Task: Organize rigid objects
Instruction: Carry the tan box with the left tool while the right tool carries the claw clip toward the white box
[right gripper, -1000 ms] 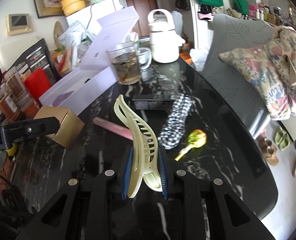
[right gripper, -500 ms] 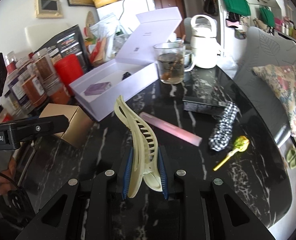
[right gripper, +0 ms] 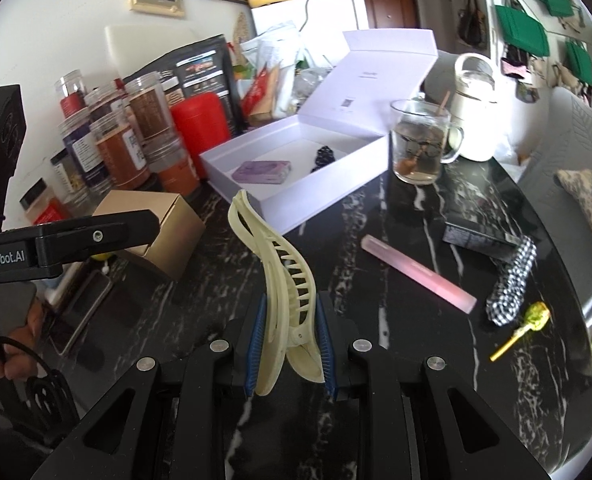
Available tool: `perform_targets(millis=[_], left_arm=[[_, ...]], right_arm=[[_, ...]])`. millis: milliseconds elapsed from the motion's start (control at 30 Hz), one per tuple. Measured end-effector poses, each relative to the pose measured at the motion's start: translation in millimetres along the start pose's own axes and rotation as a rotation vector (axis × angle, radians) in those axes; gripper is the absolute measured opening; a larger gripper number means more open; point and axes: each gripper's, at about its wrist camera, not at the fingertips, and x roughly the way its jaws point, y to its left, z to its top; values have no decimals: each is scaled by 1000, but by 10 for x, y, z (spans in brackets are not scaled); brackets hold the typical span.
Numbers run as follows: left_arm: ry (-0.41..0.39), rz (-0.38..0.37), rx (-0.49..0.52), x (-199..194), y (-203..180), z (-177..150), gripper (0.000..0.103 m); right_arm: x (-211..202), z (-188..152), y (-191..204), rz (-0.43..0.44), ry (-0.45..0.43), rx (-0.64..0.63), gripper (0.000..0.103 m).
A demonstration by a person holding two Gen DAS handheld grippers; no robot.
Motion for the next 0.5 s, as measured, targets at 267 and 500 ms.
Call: perform_targets(millis=[267, 500], left_arm=[[-29, 8, -12, 1, 145, 211, 102], [-54, 6, 4, 109, 184, 487, 102]], right_arm=[[117, 227, 113, 5, -9, -33, 24], [208, 498, 126, -15, -26, -56, 24]])
